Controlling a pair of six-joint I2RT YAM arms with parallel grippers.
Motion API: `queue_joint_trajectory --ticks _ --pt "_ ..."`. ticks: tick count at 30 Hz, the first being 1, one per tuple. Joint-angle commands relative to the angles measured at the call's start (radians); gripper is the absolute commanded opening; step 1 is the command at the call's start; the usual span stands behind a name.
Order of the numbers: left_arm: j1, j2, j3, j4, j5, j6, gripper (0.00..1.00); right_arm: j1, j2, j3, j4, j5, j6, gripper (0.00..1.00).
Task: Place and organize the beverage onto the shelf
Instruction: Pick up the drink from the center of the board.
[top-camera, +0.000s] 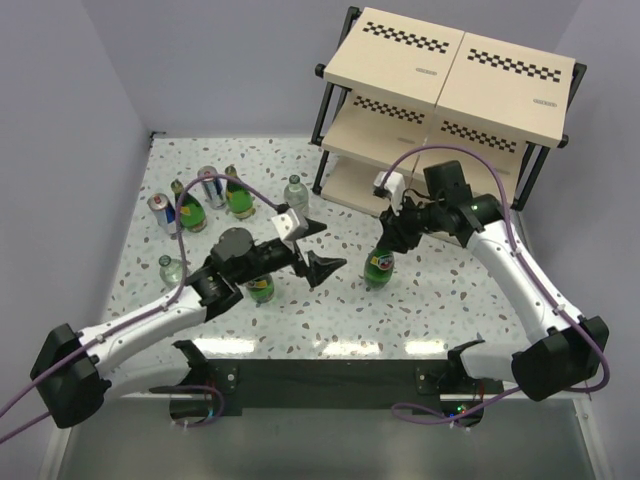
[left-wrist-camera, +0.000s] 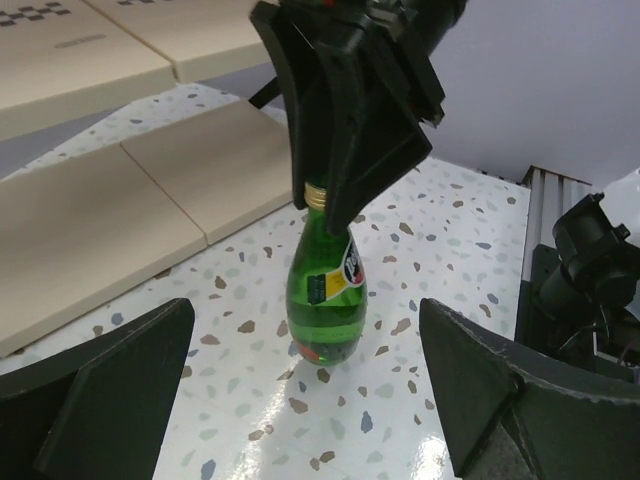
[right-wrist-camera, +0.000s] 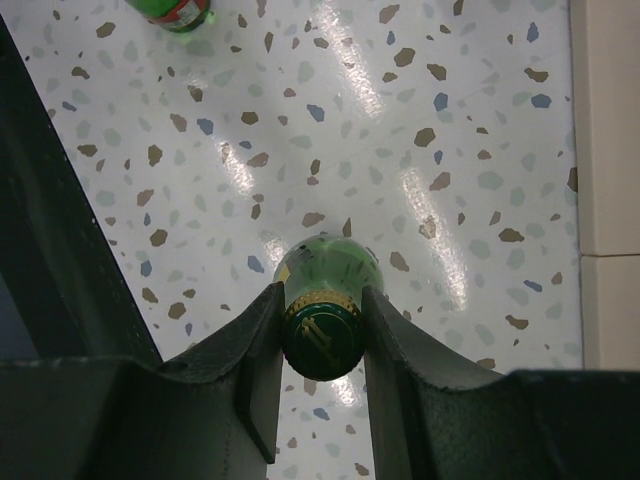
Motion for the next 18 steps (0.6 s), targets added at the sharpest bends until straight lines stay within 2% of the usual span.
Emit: queue_joint_trajectory --ticks 1,4,12,18 --pt "-0.099 0.090 0.041 0.131 -0.136 0.085 1.00 -0.013 -0.038 0.091 0.080 -0.042 0.063 0.00" --pt "-0.144 0.187 0.038 0.215 -0.187 0.125 1.00 -0.018 -0.047 0.094 0.086 -0.035 0.081 0.00" --pt "-0.170 0.363 0.030 0.463 -0.198 0.140 1.00 -0.042 -0.073 0.091 0.110 -0.059 0.135 0.00" --pt "-0.201 0.500 0.084 0.491 -0.156 0.142 1.00 -0.064 -0.085 0.089 0.126 -0.084 0.161 0.00"
